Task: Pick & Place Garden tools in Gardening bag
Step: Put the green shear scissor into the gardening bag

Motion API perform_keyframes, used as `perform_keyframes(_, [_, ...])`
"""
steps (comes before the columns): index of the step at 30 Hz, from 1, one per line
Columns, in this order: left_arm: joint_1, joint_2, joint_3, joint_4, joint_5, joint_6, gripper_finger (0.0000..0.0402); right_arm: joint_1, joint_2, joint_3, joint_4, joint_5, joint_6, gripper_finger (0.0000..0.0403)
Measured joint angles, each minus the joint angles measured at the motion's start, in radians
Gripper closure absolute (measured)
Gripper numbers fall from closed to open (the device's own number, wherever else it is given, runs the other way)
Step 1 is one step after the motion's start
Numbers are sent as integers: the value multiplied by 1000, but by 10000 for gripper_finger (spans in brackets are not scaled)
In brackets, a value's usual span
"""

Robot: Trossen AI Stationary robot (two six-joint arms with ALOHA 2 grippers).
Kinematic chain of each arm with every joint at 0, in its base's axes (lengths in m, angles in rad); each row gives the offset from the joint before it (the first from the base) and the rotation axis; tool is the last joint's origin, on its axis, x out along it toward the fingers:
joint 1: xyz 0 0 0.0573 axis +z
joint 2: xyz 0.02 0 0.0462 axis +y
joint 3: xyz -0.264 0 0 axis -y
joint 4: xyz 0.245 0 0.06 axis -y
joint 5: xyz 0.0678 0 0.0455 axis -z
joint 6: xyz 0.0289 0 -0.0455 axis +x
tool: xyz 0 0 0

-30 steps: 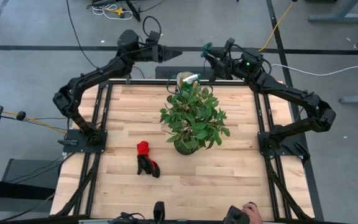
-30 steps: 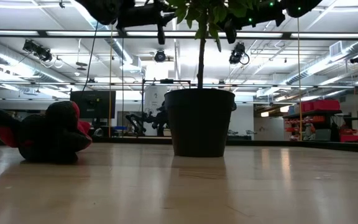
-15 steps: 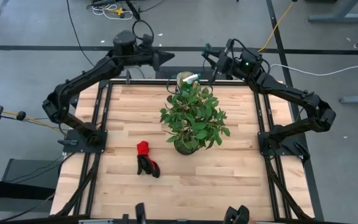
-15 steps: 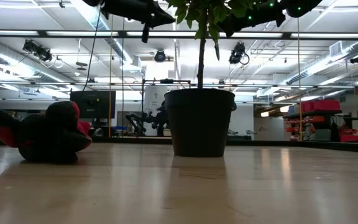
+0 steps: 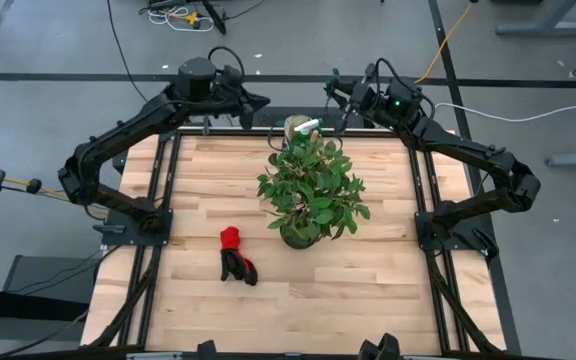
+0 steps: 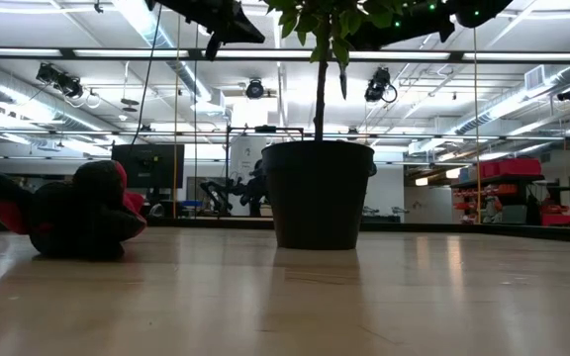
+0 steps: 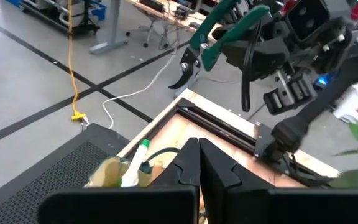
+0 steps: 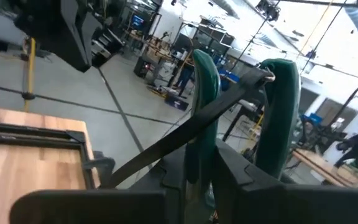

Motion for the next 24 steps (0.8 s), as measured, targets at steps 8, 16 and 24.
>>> perform_keyframes(8, [-17,0,0,-3,88,8,400,27,-35,0,-4,-7,239,357])
perform_keyframes(16, [-23,0,0,24,148,2,400,1,-56,0,-45,-67,381,357])
perform_keyframes(24, [-33,0,0,56,180,48,400,-37,-54,1,-137,-138,350,357])
